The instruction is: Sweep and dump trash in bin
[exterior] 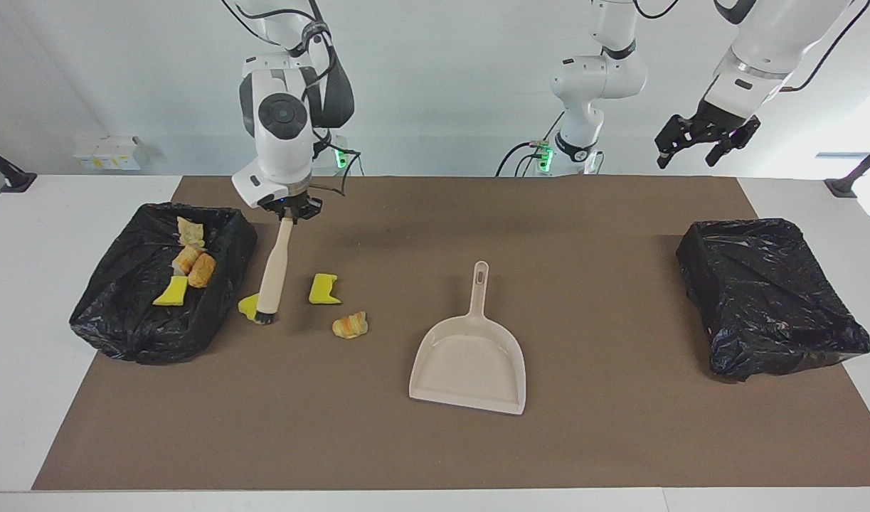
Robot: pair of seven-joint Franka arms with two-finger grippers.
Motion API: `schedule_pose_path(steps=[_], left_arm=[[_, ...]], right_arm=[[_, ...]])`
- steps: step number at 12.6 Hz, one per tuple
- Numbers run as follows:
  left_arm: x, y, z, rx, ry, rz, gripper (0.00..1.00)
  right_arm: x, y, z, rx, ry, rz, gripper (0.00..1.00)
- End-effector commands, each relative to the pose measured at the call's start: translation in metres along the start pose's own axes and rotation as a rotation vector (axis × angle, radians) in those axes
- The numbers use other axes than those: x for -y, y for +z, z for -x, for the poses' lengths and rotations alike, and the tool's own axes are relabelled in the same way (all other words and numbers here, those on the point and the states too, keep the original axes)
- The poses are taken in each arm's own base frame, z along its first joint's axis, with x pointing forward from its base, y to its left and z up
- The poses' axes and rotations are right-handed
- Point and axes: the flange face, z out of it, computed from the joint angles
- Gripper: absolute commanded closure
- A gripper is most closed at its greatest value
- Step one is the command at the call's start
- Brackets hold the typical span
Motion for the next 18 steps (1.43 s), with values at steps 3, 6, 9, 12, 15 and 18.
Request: schedule_pose_path(steps=[3, 6, 9, 12, 15, 18], left_arm=[[0.004, -0.004, 0.000, 0.000, -0.005, -0.016, 0.00], [0.004, -0.004, 0.000, 0.000, -0.005, -0.016, 0.00], [0.004, -0.004, 0.000, 0.000, -0.005, -0.016, 0.00], [0.004, -0.004, 0.000, 0.000, -0.005, -0.016, 0.00], [0.004, -0.004, 0.000, 0.000, -0.005, -0.016, 0.00], [0.004, -0.004, 0.000, 0.000, -0.005, -0.016, 0.00]], right_arm=[[-0.026, 0.040, -0.029, 0.002, 0.000, 0.002, 1.00], [-0.034, 0.041, -0.034, -0.030, -0.013, 0.070, 1.00], [-0.039, 0.070, -0.040, -0.015, 0.015, 0.058, 1.00], [-0.062, 0.079, -0.045, -0.020, 0.035, 0.089, 1.00], [-0.038, 0.077, -0.040, -0.021, -0.014, 0.085, 1.00], [0.000, 0.068, -0.032, -0.015, -0.047, 0.009, 1.00]])
